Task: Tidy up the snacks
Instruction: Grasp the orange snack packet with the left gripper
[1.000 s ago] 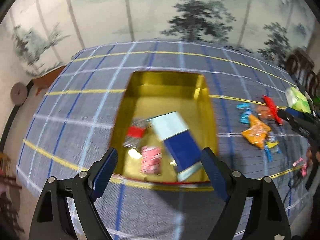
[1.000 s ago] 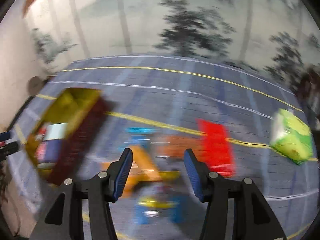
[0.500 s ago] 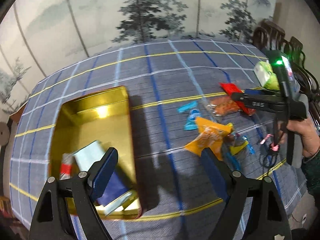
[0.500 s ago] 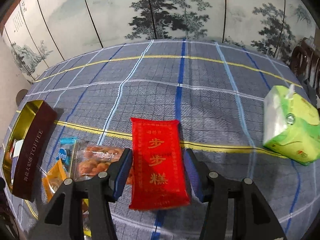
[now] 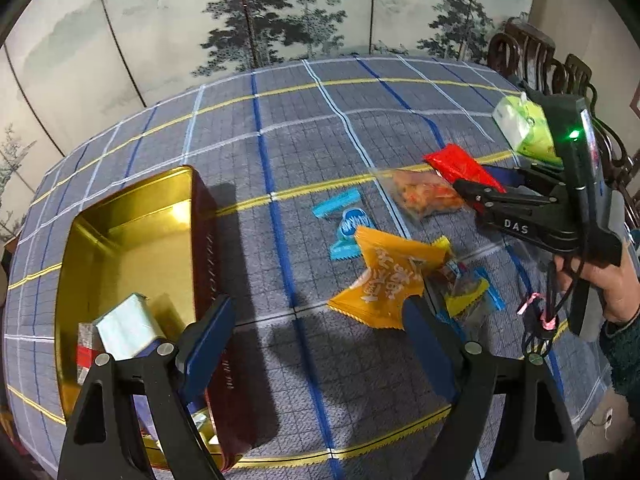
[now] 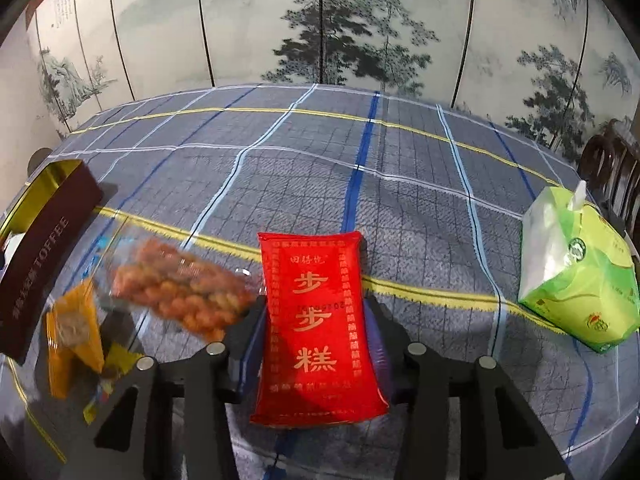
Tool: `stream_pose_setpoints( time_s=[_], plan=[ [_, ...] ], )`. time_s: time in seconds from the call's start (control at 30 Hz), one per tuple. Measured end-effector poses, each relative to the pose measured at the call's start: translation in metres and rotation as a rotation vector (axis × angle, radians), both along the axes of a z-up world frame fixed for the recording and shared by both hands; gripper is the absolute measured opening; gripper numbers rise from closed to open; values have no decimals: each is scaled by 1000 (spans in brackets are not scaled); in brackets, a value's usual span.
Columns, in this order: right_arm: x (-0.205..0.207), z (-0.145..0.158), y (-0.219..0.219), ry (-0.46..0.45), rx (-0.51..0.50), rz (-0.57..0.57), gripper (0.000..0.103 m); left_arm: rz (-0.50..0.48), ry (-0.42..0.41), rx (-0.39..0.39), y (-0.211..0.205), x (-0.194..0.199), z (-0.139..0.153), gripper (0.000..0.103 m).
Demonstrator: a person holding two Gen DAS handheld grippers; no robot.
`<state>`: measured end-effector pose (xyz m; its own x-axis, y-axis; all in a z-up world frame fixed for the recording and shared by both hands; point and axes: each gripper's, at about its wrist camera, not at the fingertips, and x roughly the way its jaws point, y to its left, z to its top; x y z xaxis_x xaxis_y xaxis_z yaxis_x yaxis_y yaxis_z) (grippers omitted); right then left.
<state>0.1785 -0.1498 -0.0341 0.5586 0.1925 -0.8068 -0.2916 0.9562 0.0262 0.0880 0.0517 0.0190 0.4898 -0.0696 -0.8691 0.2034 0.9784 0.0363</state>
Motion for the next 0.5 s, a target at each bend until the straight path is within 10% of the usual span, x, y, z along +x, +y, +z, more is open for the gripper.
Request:
stream_pose_setpoints(
  time_s=[0.5],
  plan=[
    [-57,1,-57,-17,-5,-98,46,-90,41,-47,-20,7,-15,83]
  ],
)
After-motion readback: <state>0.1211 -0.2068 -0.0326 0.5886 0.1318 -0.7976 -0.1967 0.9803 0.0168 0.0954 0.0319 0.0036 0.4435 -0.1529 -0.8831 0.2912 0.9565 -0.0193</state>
